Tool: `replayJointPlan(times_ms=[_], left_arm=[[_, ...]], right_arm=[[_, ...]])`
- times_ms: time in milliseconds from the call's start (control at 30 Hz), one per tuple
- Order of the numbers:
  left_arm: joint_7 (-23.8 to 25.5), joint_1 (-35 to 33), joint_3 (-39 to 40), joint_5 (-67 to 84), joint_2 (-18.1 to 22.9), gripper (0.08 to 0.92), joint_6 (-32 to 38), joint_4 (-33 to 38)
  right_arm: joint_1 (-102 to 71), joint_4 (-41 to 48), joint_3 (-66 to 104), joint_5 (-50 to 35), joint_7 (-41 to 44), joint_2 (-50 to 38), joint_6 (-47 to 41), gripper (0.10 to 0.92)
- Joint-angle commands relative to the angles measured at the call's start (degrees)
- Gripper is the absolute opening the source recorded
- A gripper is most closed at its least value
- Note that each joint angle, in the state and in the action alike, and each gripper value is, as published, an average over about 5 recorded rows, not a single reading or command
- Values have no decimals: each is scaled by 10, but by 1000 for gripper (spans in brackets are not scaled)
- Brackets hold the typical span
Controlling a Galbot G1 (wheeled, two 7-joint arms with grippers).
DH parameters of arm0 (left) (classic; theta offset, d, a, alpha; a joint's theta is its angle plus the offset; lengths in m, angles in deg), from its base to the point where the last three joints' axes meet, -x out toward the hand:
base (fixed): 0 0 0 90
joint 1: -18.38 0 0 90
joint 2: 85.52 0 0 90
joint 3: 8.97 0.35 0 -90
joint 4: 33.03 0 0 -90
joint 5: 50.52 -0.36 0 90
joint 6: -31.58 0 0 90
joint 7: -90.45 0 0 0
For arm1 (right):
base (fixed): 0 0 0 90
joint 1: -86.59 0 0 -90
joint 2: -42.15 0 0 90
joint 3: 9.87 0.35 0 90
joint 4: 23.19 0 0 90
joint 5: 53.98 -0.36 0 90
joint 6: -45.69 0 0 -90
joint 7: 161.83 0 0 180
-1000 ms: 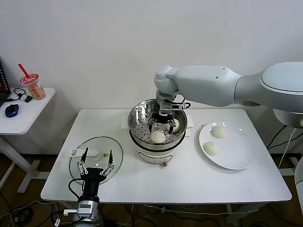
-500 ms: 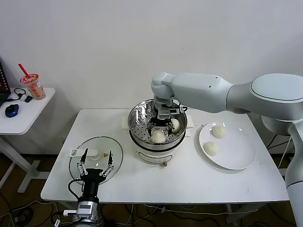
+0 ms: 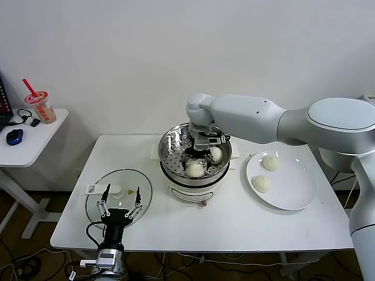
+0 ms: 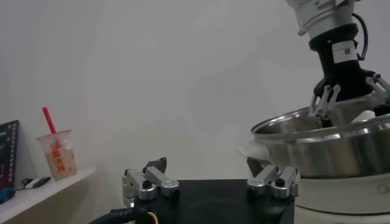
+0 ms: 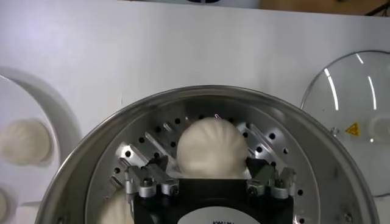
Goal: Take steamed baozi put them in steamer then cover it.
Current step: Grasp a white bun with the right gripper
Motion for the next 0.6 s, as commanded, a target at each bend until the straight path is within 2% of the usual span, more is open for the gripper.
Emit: replayJointPlan(times_ms=[33, 333, 600], left_arm=[[1, 0, 0, 0, -1, 823, 0, 1], [1, -1, 1, -1, -1, 823, 0, 1], [2, -1, 2, -2, -1, 823, 0, 2]], right_arm=[[-6, 3, 7, 4, 1, 0, -5, 820], [-12, 1, 9, 2, 3, 1, -13, 810], [-8, -4, 9, -1, 5, -1, -17, 717]])
